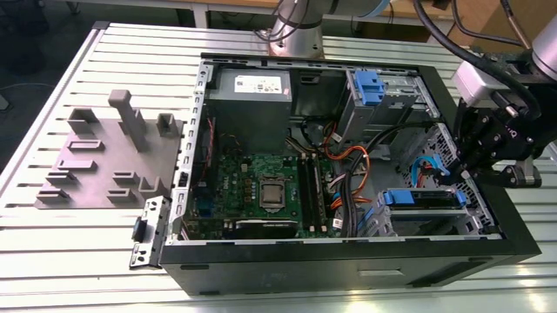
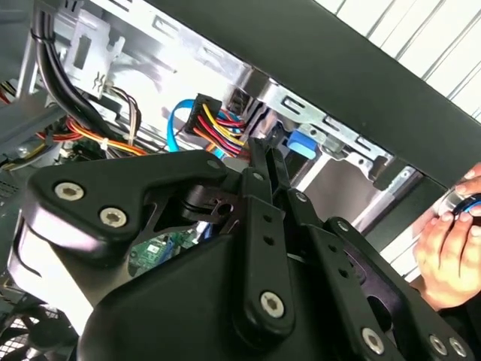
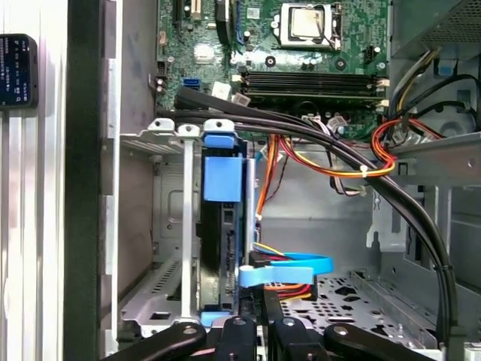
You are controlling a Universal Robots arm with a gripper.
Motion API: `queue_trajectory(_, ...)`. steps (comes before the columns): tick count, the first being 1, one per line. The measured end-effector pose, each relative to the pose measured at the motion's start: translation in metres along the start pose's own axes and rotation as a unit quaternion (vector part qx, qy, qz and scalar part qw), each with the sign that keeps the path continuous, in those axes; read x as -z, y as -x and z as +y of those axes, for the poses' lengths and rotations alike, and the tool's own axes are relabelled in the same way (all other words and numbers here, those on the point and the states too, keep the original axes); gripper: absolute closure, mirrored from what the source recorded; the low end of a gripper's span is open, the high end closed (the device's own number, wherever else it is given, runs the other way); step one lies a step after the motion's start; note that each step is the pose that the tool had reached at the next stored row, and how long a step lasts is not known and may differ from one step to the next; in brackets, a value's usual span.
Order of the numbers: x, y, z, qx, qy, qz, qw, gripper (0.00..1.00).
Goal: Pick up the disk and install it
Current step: 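Insert the first disk wire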
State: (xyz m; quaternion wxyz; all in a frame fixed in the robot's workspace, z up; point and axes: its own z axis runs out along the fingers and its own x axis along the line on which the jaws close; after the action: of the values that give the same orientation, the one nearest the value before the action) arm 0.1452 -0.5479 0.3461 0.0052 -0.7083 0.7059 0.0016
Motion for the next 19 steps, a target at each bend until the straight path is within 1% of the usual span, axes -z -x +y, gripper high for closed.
queue_trajectory(2,0.0001,-0.0032,0.0015,0.001,-0.0013,0.0001,1.0,0.84)
queue_trajectory(4,0.0,-0.0053,0.0035,0.002,-0.0035,0.0,0.99999,0.84)
queue_trajectory(6,0.0,-0.0063,0.0056,0.003,-0.0067,0.0,0.99997,0.84)
queue_trajectory(9,-0.0001,-0.0071,0.0087,0.004,-0.0124,-0.0007,0.99991,0.84)
queue_trajectory(10,-0.0001,-0.0074,0.0096,0.005,-0.0147,-0.0007,0.99988,0.84)
queue_trajectory(16,-0.0014,-0.0087,0.0136,0.008,-0.0337,-0.001,0.9994,0.84)
queue_trajectory(17,-0.0015,-0.0088,0.0142,0.008,-0.0362,-0.001,0.99931,0.84)
queue_trajectory(18,-0.0014,-0.0089,0.0148,0.009,-0.0377,-0.0009,0.99925,0.84)
queue_trajectory(19,-0.0014,-0.0089,0.015,0.009,-0.0383,-0.0009,0.99923,0.84)
